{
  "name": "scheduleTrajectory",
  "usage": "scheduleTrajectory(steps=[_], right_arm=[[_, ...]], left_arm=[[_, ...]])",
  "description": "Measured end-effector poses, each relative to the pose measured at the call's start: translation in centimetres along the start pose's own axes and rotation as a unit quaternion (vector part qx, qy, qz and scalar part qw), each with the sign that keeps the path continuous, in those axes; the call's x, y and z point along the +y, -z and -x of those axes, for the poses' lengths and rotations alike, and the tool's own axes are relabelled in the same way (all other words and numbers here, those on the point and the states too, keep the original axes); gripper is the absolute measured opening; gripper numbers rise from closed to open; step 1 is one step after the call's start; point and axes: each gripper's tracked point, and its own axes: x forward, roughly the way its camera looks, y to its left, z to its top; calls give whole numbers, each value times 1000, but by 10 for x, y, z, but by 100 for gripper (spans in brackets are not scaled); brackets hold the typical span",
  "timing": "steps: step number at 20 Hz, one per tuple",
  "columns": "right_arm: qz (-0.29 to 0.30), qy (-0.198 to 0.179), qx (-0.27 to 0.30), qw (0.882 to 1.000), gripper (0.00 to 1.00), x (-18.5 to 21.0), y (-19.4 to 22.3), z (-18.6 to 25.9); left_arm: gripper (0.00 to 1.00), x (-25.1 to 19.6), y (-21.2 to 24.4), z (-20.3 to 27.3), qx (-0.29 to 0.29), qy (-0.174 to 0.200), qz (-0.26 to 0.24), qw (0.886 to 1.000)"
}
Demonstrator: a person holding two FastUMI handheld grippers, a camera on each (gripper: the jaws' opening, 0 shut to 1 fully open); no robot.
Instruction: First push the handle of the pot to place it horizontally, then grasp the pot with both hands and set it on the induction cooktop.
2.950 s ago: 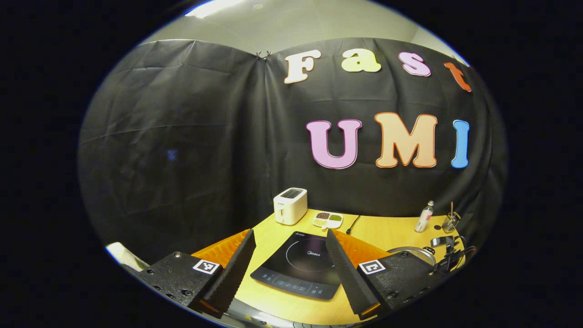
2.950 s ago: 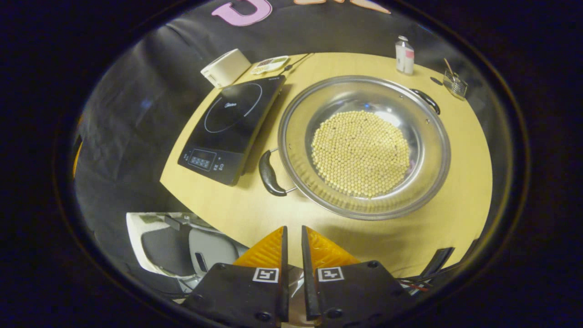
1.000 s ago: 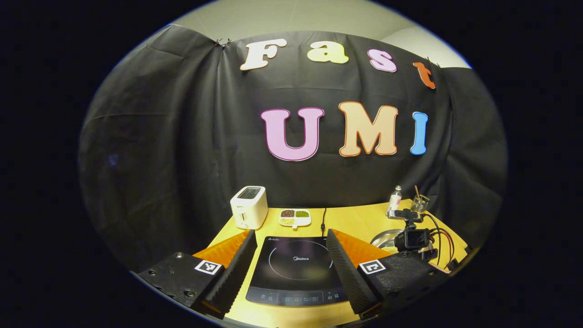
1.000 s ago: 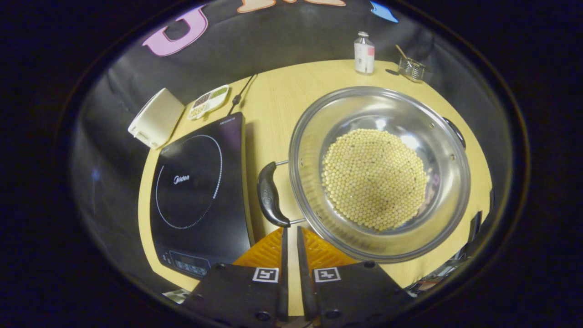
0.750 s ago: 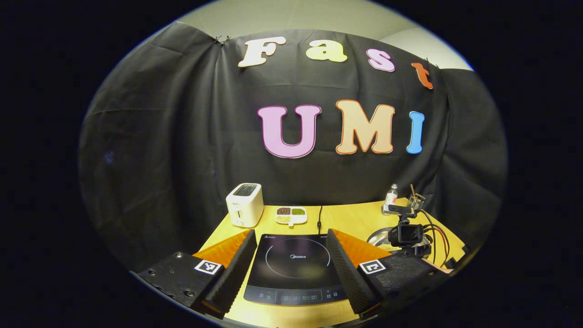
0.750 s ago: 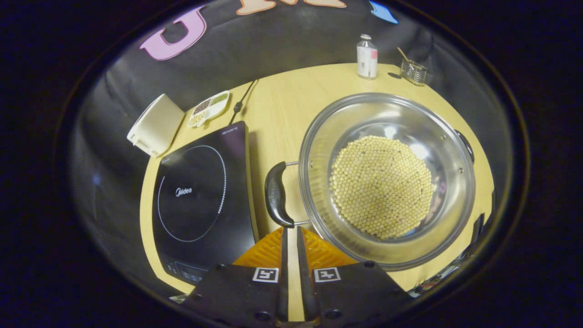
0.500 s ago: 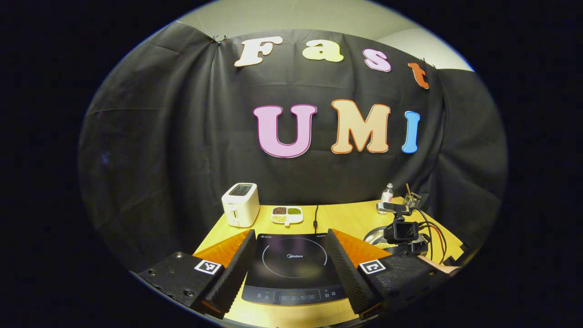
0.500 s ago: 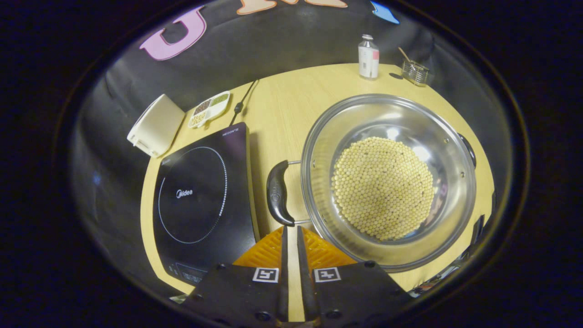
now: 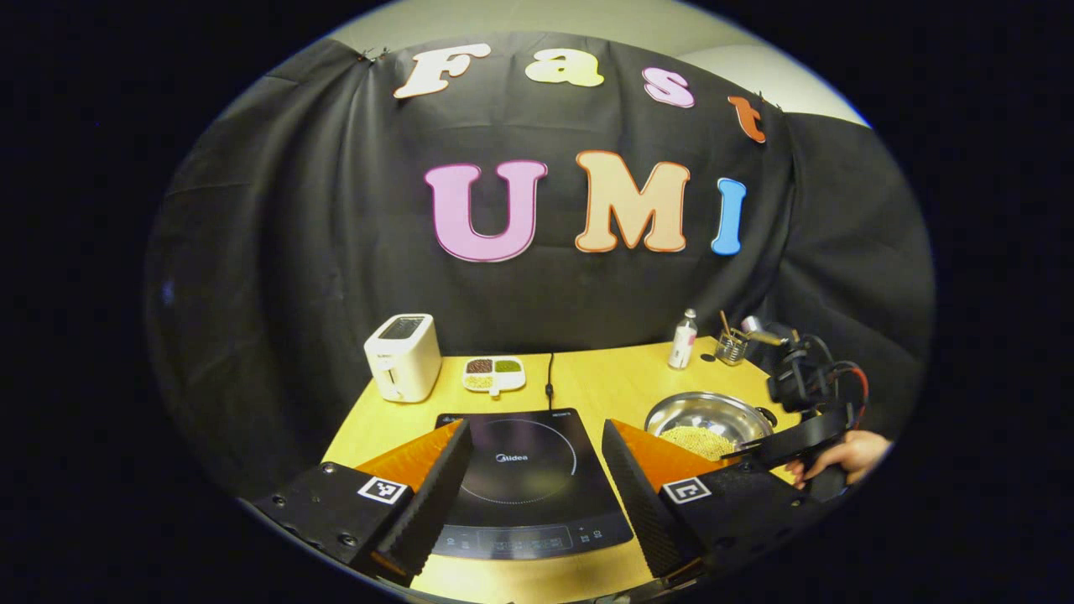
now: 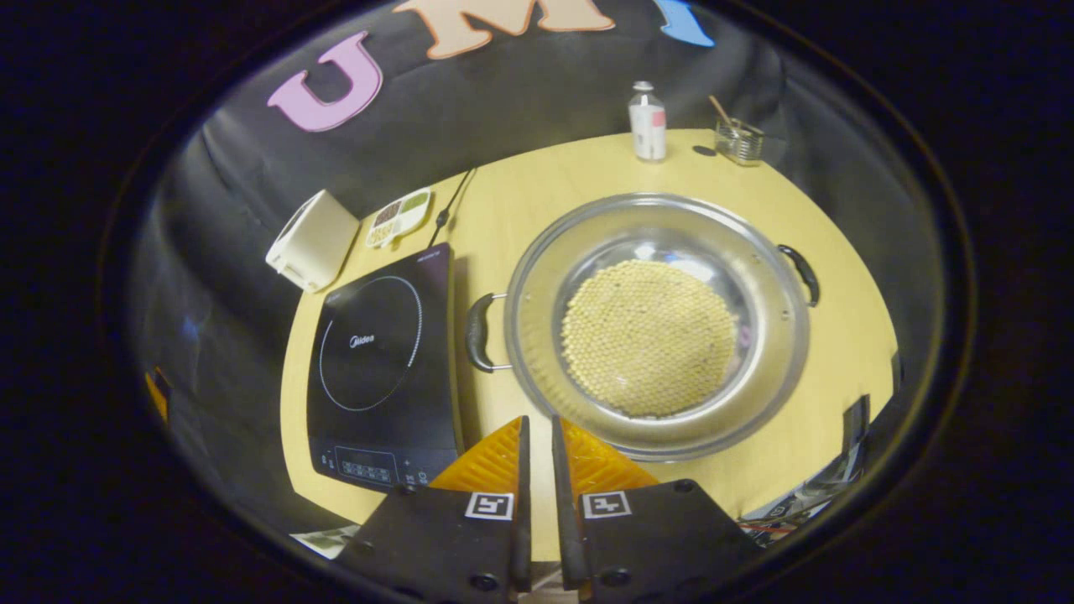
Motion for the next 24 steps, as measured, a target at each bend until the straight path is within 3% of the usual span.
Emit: scheduleTrajectory(steps=[6, 13, 17, 20, 21, 24], right_arm=[[-2, 51, -31, 998, 16, -83, -21, 42], [-9, 50, -29, 998, 16, -165, -74, 36], [-2, 30, -5, 1000, 82, -196, -102, 9], [22, 20, 24, 999, 100, -215, -111, -12], [27, 14, 34, 999, 95, -219, -111, -19], [47, 6, 63, 997, 94, -233, -109, -37]], left_arm=[[96, -26, 25, -34, 50, 10, 15, 999], [96, -74, 43, -64, 94, 0, 11, 996], [96, -96, 59, -82, 124, -20, 12, 992], [96, -110, 71, -95, 148, -30, 19, 988], [96, -114, 74, -100, 153, -31, 27, 987], [97, -121, 97, -115, 195, -31, 52, 979]])
